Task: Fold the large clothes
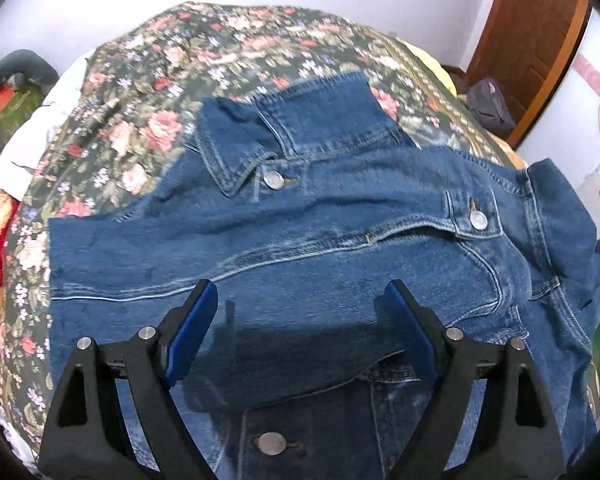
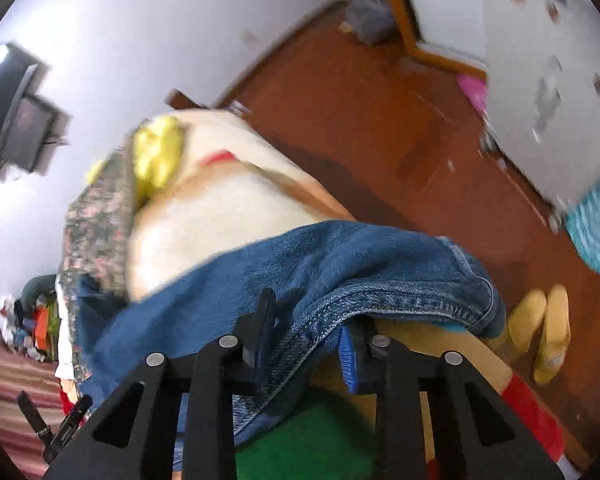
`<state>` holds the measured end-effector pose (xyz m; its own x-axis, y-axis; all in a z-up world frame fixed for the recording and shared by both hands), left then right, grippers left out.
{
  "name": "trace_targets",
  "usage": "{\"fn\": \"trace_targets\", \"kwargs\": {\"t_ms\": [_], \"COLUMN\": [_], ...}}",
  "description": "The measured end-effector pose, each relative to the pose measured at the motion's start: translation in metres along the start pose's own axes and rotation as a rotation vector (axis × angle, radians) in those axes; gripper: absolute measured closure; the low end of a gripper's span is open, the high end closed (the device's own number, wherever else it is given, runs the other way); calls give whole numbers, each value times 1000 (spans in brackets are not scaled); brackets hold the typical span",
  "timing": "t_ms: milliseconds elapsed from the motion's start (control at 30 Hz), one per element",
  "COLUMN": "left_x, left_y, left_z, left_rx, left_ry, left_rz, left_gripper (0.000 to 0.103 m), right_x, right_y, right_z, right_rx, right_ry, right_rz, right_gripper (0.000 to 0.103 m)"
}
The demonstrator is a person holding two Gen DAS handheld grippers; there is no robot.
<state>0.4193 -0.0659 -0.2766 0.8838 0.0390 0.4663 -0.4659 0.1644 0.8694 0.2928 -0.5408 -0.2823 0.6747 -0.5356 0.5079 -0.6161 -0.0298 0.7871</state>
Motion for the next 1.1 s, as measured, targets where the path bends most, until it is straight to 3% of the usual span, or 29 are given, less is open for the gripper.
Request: {"fn": "trace_targets", "kwargs": {"t_ms": [100,267,433,600,700,867,967,1100], "left_x": [6,16,18,14,9,-5,-17,-34], "left_y": [14,43,81,117,133,147,146,140], "left_z": [-8,-20,-38,-71,-95,-138,-164,-193], "left_rx": [-1,-29,-77,-89,-84,-62,-41,-16], "left_ry": [16,58,101,137,169,234,273,321], "left_rz": [36,105,182,253,283,300,286,267], "left_gripper": [18,18,18,18,18,18,18,18], "right_x": [34,77,99,86,58,-30,-91,-170], "right_y": [39,92,125,130,112,46,-12,-77], "right_z": [-54,-165,-275,-380,-442,-520,-535,-515], "right_rx": [19,185,347,455,512,562,533,485], "right_ry": [159,314,408,528,601,731,788,814], "right_rz": [142,286,352,337,266,50,-116,-377], "right_gripper": [83,88,90,93,93,93,93,92]}}
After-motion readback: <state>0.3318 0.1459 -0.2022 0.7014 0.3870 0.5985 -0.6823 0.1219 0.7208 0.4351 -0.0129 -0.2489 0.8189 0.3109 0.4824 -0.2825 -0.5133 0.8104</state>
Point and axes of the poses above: each gripper's, at about its wrist camera, not at the fingertips, and y roughly against the way its jaws point, z to its right, x to its top, the point moved 10 cm from there along -y, roughly the way its jaws point, and after that the axes turned 13 degrees about y, right-handed, at the moved point
